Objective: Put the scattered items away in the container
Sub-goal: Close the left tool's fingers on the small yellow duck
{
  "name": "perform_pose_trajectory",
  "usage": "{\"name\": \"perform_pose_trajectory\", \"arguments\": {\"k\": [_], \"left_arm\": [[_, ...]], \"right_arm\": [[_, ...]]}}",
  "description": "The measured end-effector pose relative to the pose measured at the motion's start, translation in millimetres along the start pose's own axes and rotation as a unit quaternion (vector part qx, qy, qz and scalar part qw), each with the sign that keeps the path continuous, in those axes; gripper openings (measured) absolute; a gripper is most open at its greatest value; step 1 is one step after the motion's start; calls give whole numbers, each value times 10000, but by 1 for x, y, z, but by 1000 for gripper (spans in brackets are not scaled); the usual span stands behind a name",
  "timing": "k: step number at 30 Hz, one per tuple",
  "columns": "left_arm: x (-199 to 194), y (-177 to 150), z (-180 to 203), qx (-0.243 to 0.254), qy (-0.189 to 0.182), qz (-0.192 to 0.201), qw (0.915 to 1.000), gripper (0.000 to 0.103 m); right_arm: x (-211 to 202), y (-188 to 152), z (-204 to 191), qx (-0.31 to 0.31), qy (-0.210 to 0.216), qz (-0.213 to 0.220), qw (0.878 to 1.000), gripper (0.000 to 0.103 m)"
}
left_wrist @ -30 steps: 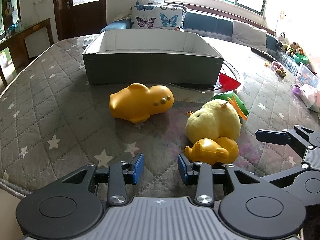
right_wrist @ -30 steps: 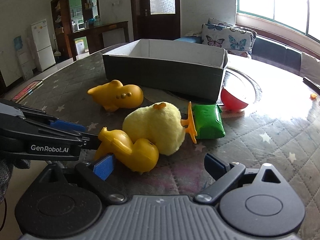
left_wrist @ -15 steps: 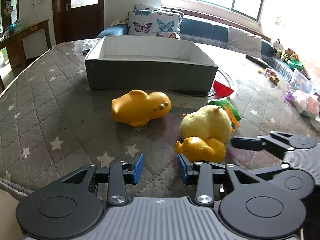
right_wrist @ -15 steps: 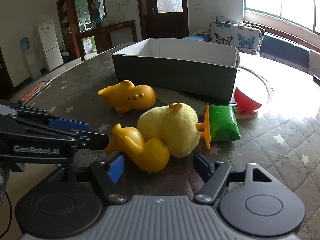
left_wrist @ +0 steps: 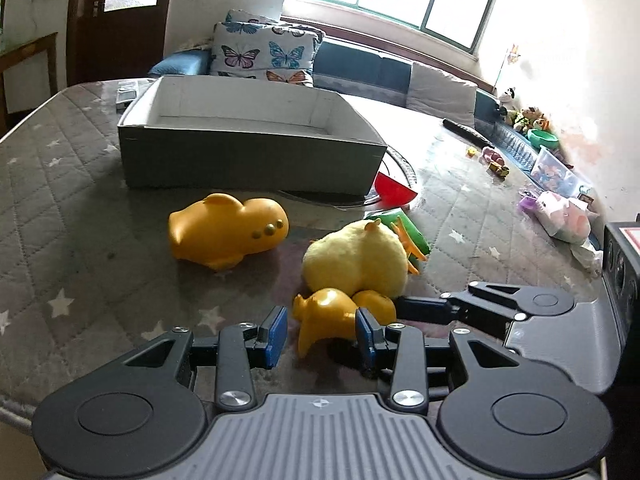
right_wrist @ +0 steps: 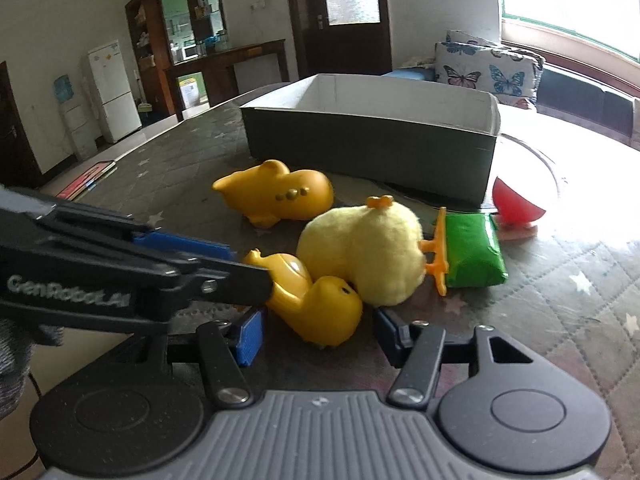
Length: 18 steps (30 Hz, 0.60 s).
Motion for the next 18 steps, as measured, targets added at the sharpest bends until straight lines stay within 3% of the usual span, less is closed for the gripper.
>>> {"name": "perform_pose_trajectory", "arguments": {"k": [8,18], "left_arm": [[5,0,-9,-181,-207,-81,9996,36],[2,1,-10,-92,-207,-19,9997,31]], "right_arm": [[-3,5,-7,-81,114,99,9999,53],[-4,0,-8,-196,90,69,9997,45]]}}
Point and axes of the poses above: each gripper's, at about its wrist camera, not at the fingertips, and x roughly the way its jaws point, z to its right, y to its top, the point moved 6 cm from there along x, roughly the way its jaws point, and after that the axes turned 13 degrees about -y, right-handed, at the moved point
